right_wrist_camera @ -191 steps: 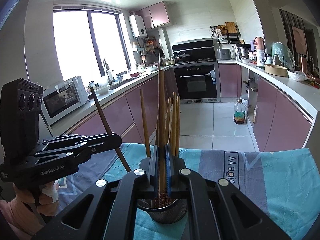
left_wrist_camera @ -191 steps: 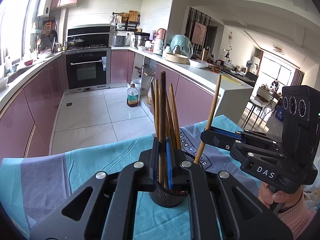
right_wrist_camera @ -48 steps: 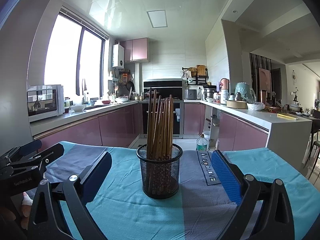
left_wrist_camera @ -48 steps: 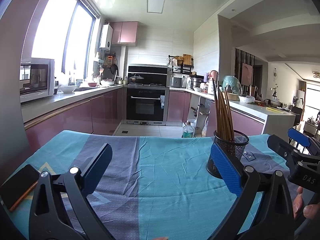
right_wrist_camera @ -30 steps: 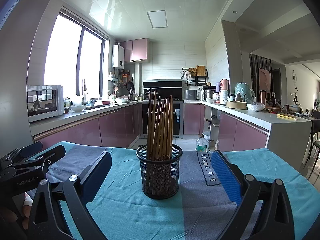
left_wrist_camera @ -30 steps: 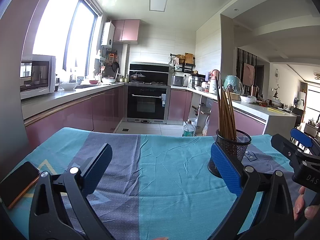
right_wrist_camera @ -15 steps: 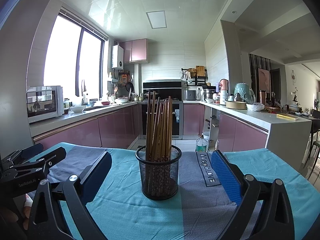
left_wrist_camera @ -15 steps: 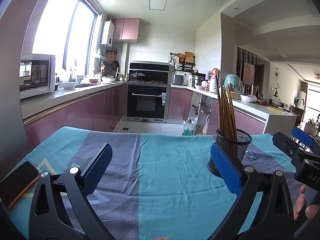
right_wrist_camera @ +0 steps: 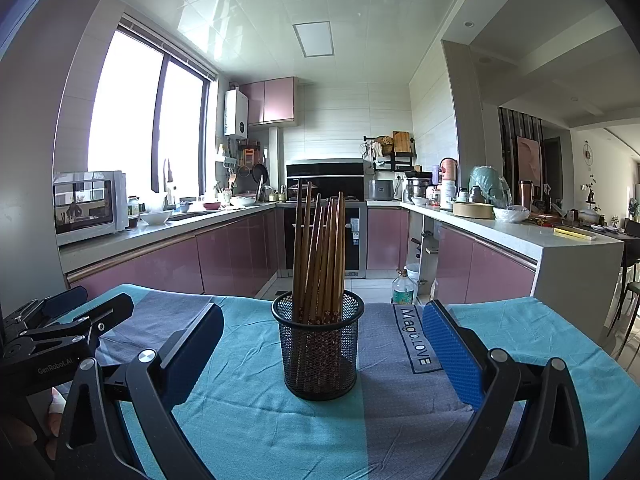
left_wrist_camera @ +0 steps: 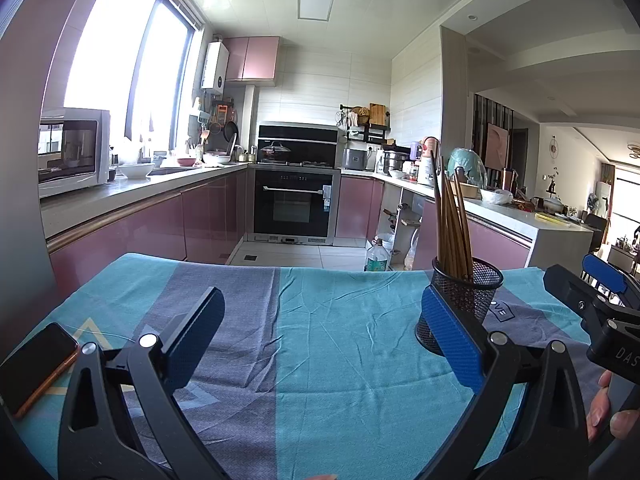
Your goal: Organize utensils
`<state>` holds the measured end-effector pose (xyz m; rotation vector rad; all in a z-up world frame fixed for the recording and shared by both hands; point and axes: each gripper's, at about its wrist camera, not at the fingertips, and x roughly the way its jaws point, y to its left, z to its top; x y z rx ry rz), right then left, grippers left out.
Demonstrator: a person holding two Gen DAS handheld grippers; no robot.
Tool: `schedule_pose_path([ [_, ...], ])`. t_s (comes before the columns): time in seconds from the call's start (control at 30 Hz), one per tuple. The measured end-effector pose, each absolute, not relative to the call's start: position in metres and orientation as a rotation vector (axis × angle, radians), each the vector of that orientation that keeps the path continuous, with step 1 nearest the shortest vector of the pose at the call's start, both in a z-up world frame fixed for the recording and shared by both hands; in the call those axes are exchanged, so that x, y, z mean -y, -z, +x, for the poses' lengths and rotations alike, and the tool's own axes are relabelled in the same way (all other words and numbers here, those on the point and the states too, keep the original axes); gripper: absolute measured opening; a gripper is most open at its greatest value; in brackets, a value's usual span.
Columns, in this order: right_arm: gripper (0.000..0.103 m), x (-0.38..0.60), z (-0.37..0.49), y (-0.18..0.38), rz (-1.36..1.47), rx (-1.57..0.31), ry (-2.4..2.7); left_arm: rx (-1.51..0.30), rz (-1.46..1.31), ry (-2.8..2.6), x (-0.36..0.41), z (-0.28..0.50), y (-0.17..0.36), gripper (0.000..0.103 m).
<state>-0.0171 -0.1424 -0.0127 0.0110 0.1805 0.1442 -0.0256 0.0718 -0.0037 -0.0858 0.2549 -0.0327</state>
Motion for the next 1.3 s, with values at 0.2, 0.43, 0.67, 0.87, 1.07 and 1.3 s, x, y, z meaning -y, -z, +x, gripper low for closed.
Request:
schedule_pose_path([
  [0.2, 0.096, 0.143, -0.0168, 0.0127, 0.011, -0.181, -0.144, -0.255, -0.086, 0.033, -0.0715, -0.0257, 0.0038, 0.097],
  [0.43, 0.096, 0.143, -0.0163, 0.0128, 0.011, -0.184, -0.145, -0.256, -0.086, 0.033, -0.0716, -0.0257, 0.0039, 0.097],
  [0.67, 0.096, 0.1429, -0.0152, 0.0134, 0.013, -0.183, -0.143, -0.255, -0.085, 0.032, -0.0715, -0.0257, 0.004, 0.097],
  [0.87, 0.096, 0.1426, -0.0148, 0.014, 0.014, -0.184, -0.144, -0.255, -0.085, 0.033, -0.0714, -0.0255, 0.0039, 0.097],
  [1.07, 0.096, 0.1424, -0.0151, 0.0139, 0.014, -0.185, -0.144, -0.255, -0.082, 0.034, -0.0703, -0.0263, 0.0059, 0.097],
  [1.3, 0.096, 0.1421, -0.0149, 0.0137, 0.015, -0.187, -0.145, -0.254, -0.086, 0.035, -0.0712, -0.0278, 0.0064, 0.097],
])
